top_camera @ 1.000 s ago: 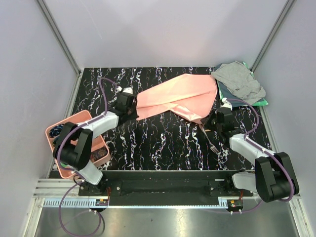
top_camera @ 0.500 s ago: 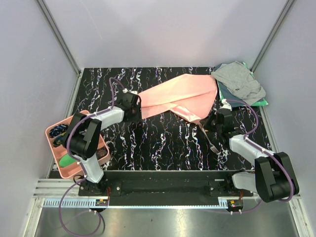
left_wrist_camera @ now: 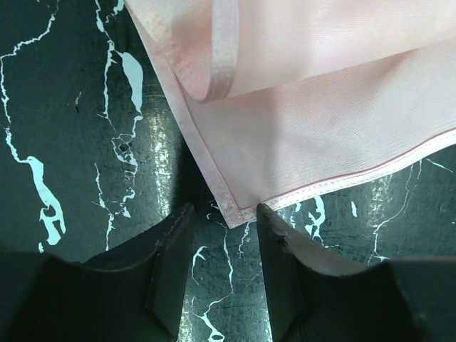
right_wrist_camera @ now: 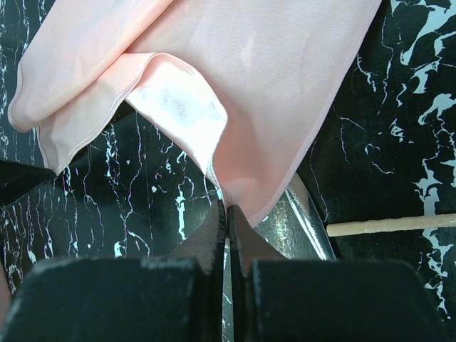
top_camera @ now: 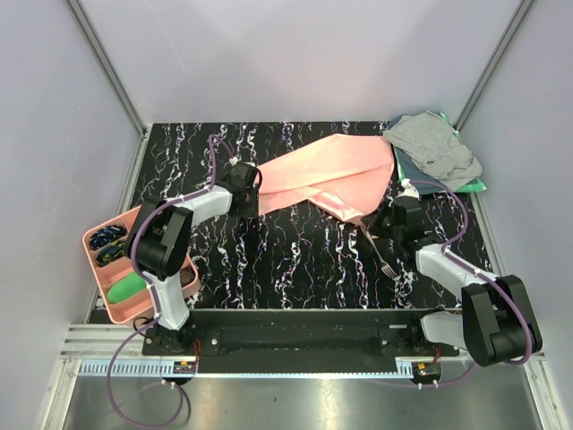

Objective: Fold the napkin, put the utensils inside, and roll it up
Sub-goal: Flatten the napkin out

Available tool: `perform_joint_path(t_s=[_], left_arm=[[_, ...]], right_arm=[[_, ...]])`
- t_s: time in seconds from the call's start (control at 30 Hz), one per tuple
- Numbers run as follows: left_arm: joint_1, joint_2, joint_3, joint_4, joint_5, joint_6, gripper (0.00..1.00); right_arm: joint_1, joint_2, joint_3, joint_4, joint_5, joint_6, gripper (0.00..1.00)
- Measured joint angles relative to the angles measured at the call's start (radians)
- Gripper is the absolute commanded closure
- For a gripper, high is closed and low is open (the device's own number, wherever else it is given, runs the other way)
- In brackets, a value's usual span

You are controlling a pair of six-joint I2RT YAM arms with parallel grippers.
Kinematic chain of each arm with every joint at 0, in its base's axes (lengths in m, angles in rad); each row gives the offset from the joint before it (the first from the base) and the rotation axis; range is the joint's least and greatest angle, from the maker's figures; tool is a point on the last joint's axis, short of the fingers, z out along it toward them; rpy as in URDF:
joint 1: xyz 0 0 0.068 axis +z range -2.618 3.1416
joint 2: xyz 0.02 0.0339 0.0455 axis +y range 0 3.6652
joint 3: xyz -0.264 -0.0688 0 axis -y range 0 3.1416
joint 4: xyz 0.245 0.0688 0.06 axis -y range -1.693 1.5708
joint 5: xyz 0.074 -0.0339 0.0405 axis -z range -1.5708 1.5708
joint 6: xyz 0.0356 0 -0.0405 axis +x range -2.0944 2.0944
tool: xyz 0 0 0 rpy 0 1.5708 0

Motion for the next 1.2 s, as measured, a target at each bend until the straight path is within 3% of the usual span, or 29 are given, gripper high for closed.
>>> perform_joint_path(t_s=[0.77, 0.97, 1.03, 1.2], left_arm=[[-0.025, -0.014, -0.020, 0.022, -0.004, -0.027, 0.32], [-0.026, 0.010, 0.014, -0.011, -0.006, -0.021, 0.43], [-0.025, 0.022, 0.031, -0.015, -0.006, -0.018, 0.53], [-0.025, 0.032, 0.042, -0.017, -0.012, -0.005, 0.65]], right_arm=[[0.000, 0.063, -0.007, 0.027, -0.013, 0.002, 0.99], [0.000, 0.076, -0.007, 0.042, -0.014, 0.004, 0.99], [0.000, 0.076, -0.007, 0.043, -0.014, 0.004, 0.99], [0.000, 0.077, -0.007, 0.043, -0.014, 0.004, 0.99]])
